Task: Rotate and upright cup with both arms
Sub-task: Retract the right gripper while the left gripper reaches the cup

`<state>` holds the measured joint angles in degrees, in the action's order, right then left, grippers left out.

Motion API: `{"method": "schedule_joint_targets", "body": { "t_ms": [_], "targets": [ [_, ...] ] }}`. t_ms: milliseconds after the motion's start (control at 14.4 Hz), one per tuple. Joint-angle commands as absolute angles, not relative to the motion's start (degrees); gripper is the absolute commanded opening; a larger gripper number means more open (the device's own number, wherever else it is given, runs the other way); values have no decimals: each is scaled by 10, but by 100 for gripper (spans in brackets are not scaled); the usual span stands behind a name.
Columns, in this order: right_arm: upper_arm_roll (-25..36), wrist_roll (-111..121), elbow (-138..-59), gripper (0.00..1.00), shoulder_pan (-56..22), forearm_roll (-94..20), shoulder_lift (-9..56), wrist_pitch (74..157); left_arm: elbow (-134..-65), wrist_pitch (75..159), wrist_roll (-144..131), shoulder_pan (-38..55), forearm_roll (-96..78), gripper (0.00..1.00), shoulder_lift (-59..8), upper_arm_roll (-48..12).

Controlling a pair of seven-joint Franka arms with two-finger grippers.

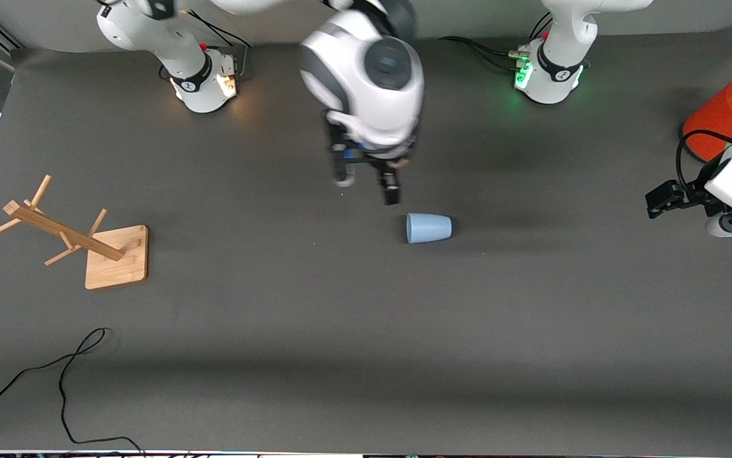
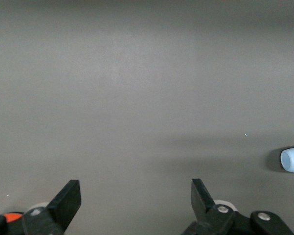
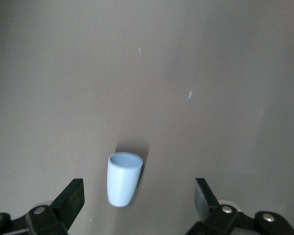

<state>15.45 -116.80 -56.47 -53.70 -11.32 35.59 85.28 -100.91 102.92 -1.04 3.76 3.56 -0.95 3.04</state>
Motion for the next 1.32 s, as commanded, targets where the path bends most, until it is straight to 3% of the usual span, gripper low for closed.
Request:
{"method": "schedule_joint_targets", "body": {
  "t_ms": [0, 278, 557, 696, 1043, 1252],
  "targets": [
    [157, -1017, -628, 100, -489, -117, 277, 803, -1005, 1026, -20, 67, 38, 100, -8, 35],
    [239, -762, -663, 100, -458, -85, 204, 744, -986, 1026, -111, 130, 43, 100, -25, 35],
    [332, -543, -704, 100, -444, -80, 157, 732, -885, 1015, -271, 231, 61, 100, -116, 35],
    [312, -485, -747, 100, -381, -68, 121, 749, -806, 992, -360, 290, 70, 100, -183, 35],
    [114, -297, -869, 100, -137, -9, 24, 836, -510, 929, -560, 416, 86, 100, -419, 38],
    [69, -174, -877, 100, -61, -9, 19, 862, -500, 992, -609, 455, 98, 100, -462, 40]
  ]
}}
